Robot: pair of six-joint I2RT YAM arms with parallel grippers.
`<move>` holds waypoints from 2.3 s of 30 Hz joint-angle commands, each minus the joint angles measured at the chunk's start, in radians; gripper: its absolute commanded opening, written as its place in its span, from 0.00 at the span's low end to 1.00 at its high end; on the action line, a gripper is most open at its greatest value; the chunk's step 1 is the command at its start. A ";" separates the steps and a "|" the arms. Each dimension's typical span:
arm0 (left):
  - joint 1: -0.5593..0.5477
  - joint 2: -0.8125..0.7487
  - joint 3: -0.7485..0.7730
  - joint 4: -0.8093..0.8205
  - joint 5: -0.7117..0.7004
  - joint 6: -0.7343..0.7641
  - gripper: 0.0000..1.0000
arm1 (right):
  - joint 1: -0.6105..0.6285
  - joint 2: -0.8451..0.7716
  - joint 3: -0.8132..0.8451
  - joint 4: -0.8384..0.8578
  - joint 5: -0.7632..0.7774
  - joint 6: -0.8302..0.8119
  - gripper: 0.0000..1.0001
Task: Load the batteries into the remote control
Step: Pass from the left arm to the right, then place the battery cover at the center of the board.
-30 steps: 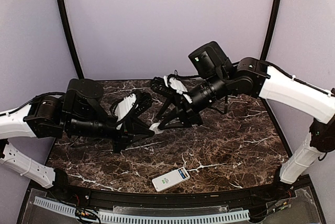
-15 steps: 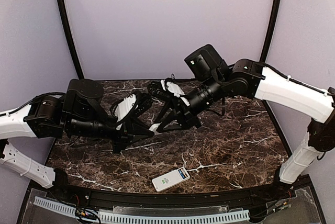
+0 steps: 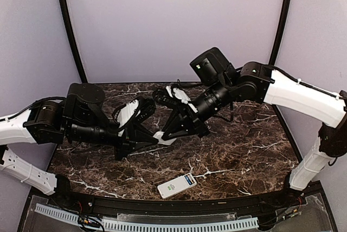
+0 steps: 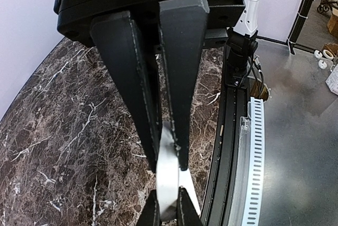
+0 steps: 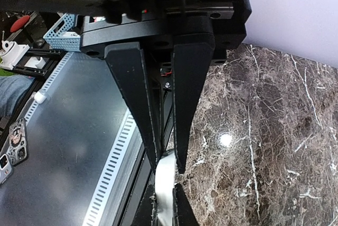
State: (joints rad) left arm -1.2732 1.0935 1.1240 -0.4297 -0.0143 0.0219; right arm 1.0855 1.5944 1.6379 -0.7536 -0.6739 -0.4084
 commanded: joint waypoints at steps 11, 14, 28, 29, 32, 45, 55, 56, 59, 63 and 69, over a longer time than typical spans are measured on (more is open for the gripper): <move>0.005 -0.070 -0.069 0.120 -0.031 -0.005 0.17 | -0.004 -0.014 -0.030 0.065 0.030 0.103 0.00; 0.005 -0.066 -0.074 0.118 -0.035 -0.006 0.20 | -0.007 -0.013 -0.030 0.066 0.031 0.108 0.00; 0.005 -0.076 -0.109 0.125 -0.052 -0.003 0.50 | -0.030 -0.017 -0.046 0.072 0.063 0.129 0.00; 0.005 -0.075 -0.107 0.113 -0.051 0.005 0.52 | -0.031 -0.015 -0.045 0.069 0.062 0.130 0.00; 0.005 -0.087 -0.104 0.086 -0.068 0.022 0.56 | -0.043 -0.021 -0.053 0.063 0.054 0.153 0.00; 0.005 -0.183 -0.348 0.335 -0.209 -0.091 0.70 | -0.224 -0.151 -0.368 0.364 -0.063 0.759 0.00; 0.004 0.154 -0.290 0.130 -0.089 -0.166 0.76 | -0.299 -0.112 -0.685 0.489 -0.075 1.020 0.00; 0.003 0.176 -0.287 0.121 -0.077 -0.167 0.76 | -0.302 -0.111 -0.709 0.500 -0.071 1.038 0.00; -0.007 0.261 -0.286 0.120 -0.023 -0.163 0.77 | -0.314 -0.104 -0.779 0.548 -0.074 1.085 0.00; -0.016 0.303 -0.303 0.162 0.011 -0.161 0.79 | -0.334 -0.060 -0.874 0.646 -0.088 1.147 0.00; -0.017 0.322 -0.324 0.175 0.011 -0.158 0.79 | -0.388 -0.007 -0.966 0.750 -0.085 1.199 0.00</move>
State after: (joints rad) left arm -1.2877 1.4132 0.8146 -0.2584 -0.0273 -0.1337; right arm 0.7345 1.5627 0.7128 -0.1135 -0.7536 0.7380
